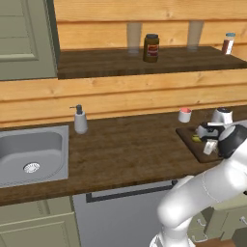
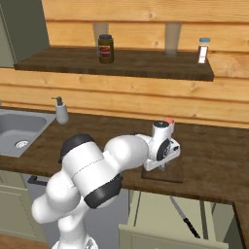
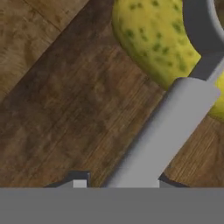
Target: Place the appropriate cutting tool for cutting the cucumber skin on the cutting board.
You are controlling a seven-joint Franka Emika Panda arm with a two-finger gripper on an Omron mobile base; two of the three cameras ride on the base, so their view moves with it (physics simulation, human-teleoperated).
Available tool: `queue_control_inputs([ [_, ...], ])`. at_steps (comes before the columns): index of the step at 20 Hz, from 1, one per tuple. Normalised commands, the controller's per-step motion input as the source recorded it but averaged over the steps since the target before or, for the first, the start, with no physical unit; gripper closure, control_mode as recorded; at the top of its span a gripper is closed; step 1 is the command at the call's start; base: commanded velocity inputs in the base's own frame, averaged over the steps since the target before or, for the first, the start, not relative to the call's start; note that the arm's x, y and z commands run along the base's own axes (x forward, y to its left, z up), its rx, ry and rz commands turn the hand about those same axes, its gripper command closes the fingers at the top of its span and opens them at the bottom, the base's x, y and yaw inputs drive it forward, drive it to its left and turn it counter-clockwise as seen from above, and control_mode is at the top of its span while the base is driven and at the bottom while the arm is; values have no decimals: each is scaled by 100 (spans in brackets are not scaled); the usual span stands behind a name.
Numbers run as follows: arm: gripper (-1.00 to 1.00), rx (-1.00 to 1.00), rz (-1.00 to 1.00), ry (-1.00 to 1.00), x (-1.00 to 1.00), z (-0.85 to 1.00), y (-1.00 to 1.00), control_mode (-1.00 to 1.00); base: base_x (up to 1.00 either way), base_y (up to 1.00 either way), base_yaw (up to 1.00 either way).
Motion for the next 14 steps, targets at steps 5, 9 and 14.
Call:
queue_control_inputs([
  [5,-100,1,5,33,-59,8,-24,-100,0,0,0],
  [9,-100,0,9,31,-35,16,-9,-100,0,0,0],
  [14,-100,0,14,7,-18,68,0,-100,0,0,0],
])
